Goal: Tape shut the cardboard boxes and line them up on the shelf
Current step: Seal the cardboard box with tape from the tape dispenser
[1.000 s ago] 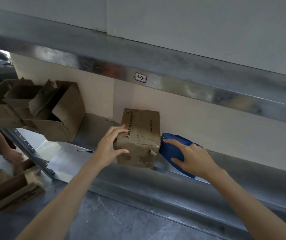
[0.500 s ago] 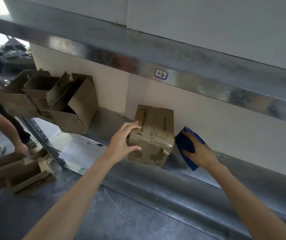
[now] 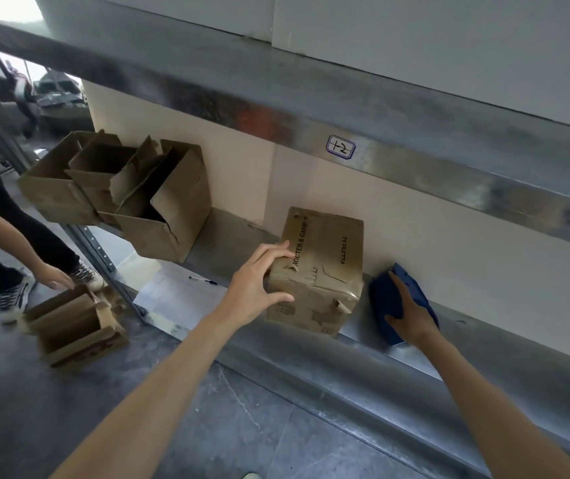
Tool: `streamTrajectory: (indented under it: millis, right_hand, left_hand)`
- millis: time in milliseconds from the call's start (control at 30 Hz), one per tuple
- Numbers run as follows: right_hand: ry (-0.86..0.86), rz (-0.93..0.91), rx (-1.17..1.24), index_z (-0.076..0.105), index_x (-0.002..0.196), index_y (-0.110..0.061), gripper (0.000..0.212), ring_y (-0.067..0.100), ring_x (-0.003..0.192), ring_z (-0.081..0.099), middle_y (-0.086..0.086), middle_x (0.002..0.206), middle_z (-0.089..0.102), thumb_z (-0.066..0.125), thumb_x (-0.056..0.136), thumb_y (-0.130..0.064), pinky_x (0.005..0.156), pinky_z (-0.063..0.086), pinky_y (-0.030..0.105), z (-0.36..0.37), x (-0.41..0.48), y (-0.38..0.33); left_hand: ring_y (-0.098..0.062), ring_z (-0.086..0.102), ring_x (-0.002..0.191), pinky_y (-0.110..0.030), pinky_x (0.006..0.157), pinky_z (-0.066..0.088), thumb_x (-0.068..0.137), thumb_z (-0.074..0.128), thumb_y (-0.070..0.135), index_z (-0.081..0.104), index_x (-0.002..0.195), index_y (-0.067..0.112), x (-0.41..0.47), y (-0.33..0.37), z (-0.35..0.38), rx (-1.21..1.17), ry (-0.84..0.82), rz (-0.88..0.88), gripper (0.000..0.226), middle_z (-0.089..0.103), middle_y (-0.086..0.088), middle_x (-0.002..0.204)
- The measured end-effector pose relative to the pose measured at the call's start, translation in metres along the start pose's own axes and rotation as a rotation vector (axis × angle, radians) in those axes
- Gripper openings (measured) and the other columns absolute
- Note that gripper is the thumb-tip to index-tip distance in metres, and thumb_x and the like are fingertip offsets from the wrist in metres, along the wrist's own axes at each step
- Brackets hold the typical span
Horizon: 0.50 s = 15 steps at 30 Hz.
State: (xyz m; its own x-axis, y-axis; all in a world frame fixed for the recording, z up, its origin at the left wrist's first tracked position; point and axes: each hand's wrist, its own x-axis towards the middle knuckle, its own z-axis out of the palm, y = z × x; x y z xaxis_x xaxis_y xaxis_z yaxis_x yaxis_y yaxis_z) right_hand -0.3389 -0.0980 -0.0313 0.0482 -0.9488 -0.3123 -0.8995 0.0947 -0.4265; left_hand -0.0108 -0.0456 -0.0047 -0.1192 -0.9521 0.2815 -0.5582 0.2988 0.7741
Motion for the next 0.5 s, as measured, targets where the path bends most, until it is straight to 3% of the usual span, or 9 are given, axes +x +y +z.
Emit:
streamTrajectory:
  millis: [167,333,433,500]
  right_hand:
    - [0.010,-0.015,0.028,0.002,0.154,-0.035,0.088,0.045,0.099,0.060,0.029,0.130,0.054,0.060,0.093,-0.007,0.080,0.055,0.052,0.000,0.002,0.005]
    - [0.010,-0.038,-0.004,-0.001,0.153,-0.039,0.091,0.042,0.106,0.059,0.025,0.135,0.052,0.063,0.093,-0.016,0.082,0.055,0.047,-0.003,-0.002,0.008]
    - [0.057,-0.029,-0.020,-0.003,0.152,-0.044,0.093,0.031,0.093,0.062,0.014,0.132,0.057,0.065,0.092,-0.031,0.066,0.051,0.035,-0.008,-0.010,0.007]
    - [0.108,-0.016,-0.123,-0.004,0.152,-0.044,0.089,0.029,0.086,0.060,0.016,0.124,0.058,0.062,0.092,-0.041,0.063,0.048,0.033,-0.014,-0.015,0.003]
  left_hand:
    - [0.004,0.043,0.129,-0.039,0.106,0.047,0.068,0.090,0.025,0.052,0.128,0.038,0.000,0.001,0.001,-0.005,0.006,-0.008,0.072,0.039,0.033,0.139]
    - [0.007,0.043,0.127,-0.031,0.106,0.045,0.068,0.090,0.027,0.052,0.128,0.039,0.000,0.002,0.000,0.019,0.003,-0.007,0.072,0.038,0.034,0.138]
    - [0.011,0.041,0.125,-0.023,0.104,0.042,0.068,0.090,0.028,0.051,0.128,0.040,0.001,0.001,-0.002,0.037,-0.006,-0.003,0.073,0.037,0.036,0.138]
    - [0.014,0.040,0.124,-0.017,0.103,0.038,0.069,0.090,0.028,0.050,0.129,0.040,0.001,0.000,-0.004,0.037,-0.027,-0.001,0.073,0.036,0.037,0.138]
